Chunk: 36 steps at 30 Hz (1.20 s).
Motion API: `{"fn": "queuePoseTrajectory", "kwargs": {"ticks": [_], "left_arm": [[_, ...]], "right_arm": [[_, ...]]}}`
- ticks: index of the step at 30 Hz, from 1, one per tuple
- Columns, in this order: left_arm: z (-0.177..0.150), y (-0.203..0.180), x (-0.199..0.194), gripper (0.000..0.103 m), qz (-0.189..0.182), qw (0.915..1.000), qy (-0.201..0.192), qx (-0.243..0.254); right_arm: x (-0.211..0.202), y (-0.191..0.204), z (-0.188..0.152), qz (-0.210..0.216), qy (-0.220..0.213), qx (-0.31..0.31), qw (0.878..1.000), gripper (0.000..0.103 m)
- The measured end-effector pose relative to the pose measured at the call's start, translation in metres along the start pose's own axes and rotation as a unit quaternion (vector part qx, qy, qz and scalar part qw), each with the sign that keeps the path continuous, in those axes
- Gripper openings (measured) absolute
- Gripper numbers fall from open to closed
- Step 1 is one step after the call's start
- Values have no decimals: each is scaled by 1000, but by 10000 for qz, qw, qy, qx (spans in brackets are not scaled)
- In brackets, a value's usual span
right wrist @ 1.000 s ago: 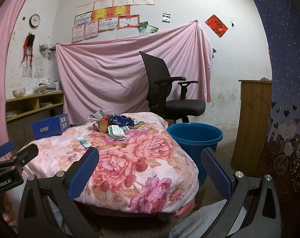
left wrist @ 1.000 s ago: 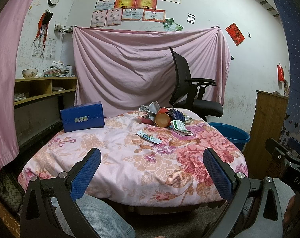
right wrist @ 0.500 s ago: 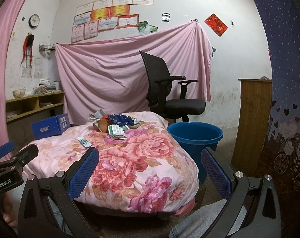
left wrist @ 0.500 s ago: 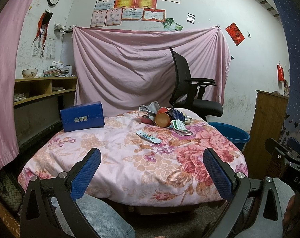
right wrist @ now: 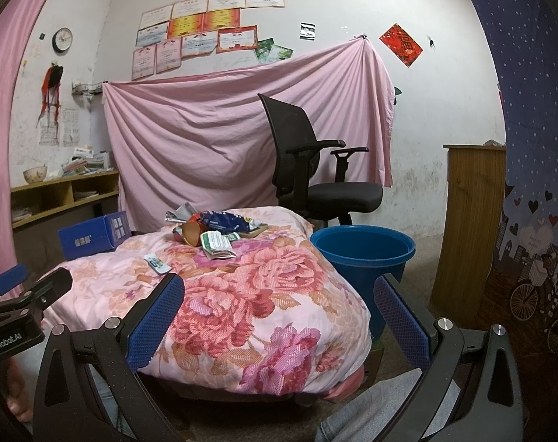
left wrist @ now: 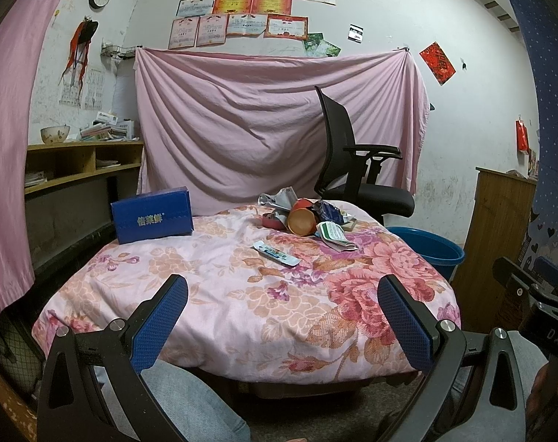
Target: Collect trash
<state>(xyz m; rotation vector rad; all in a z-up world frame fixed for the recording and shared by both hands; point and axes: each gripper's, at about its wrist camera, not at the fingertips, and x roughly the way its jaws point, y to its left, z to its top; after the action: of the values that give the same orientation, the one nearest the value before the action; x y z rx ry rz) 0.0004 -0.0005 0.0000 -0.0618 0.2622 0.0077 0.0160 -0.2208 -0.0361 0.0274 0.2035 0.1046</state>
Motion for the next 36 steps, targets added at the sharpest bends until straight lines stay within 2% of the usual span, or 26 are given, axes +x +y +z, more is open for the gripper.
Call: {"fn": "queuePoseTrajectory", "kwargs": {"ticks": [6,13,21,25,31,33,36], "left_arm": [[-5,-3,3,101,8,10000,-50,-44],[-7,4,7,101,51,9994,-93,-325],[19,10,14,101,160,9988,-346,-297],[30,11,28,101,270,9979,-566,-190],[45,15,55,101,457,9943,-951,-161],[50,16,66,101,536,9934,-1003,-136],[53,20,86,101,664,9934,-928,-129]], "right_arm": [[-4,0,-3,24,19,4,10000,103],[4,-4,-1,136,110,126,9998,103],[23,-12,9,241,336,425,9982,103],[40,-17,21,234,216,327,9990,103],[70,-18,45,315,-282,76,9991,103],[85,-16,52,384,-463,-26,9982,103],[111,-16,58,539,-439,-102,9975,103]]}}
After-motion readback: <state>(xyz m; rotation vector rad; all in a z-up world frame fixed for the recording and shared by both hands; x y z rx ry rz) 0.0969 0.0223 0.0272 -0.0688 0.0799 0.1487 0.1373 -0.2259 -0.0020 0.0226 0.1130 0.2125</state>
